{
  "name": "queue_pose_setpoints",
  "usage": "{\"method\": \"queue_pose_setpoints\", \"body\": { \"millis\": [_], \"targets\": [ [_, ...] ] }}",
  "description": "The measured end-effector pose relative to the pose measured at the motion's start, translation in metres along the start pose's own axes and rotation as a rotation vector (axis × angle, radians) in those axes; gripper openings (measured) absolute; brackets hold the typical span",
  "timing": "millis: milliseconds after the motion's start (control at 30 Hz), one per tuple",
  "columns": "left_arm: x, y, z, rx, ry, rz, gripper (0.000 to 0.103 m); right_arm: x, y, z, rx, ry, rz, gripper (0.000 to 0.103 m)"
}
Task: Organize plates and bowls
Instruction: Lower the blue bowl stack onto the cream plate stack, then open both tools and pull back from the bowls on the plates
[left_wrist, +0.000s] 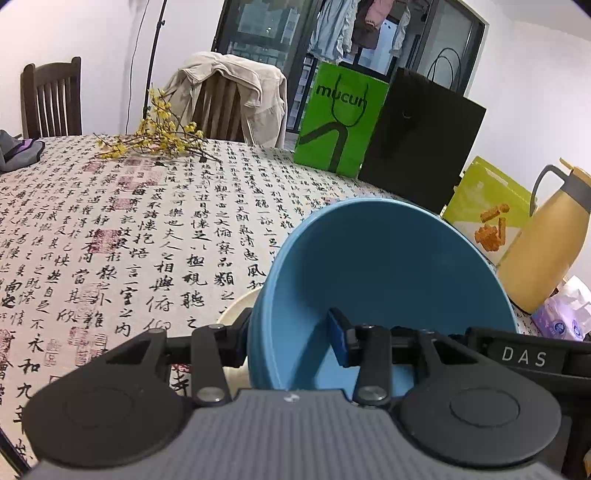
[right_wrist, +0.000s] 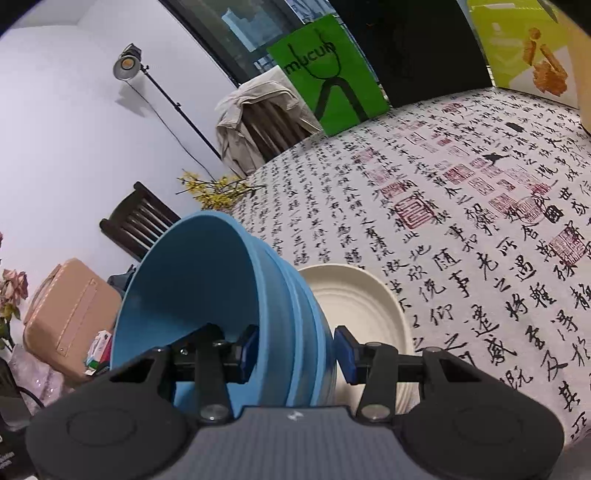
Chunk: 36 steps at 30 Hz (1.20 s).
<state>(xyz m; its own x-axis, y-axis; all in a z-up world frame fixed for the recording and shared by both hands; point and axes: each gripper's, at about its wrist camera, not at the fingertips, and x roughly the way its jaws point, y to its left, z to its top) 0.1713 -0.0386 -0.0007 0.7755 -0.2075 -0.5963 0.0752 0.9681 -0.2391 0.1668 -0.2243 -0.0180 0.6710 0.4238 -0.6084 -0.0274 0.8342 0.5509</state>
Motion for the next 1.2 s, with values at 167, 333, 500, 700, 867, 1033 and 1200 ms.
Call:
{"method": "queue_pose_setpoints", "body": {
  "millis": [167,333,500,700,867,1033,1200],
  "targets": [
    [0.010,-0.001,-0.001,-0.005,0.024,0.000,0.043,0.009,-0.007,0.000,0.019,0.024,-0.019,0.045],
    [0.017,-0.001,-0.003,-0.008,0.039,0.007,0.043,0.013,-0.009,0.002,0.015,0.027,-0.027,0.045],
    [0.020,0.001,-0.001,-0.016,0.044,0.008,0.043,0.018,-0.009,0.005,0.009,0.036,-0.026,0.045],
    [0.015,-0.003,-0.002,0.018,0.002,0.028,0.053,0.015,-0.007,0.007,-0.003,0.011,-0.010,0.048],
    [0.003,-0.003,-0.001,0.027,-0.044,0.024,0.066,0.006,0.000,0.007,-0.053,-0.042,-0.007,0.056],
    [-0.018,0.002,-0.003,0.018,-0.114,0.014,0.090,-0.018,0.001,0.004,-0.074,-0.132,0.066,0.079],
    [-0.047,0.003,-0.015,0.029,-0.236,0.035,0.103,-0.043,0.005,-0.004,-0.134,-0.226,0.107,0.091]
  ]
}}
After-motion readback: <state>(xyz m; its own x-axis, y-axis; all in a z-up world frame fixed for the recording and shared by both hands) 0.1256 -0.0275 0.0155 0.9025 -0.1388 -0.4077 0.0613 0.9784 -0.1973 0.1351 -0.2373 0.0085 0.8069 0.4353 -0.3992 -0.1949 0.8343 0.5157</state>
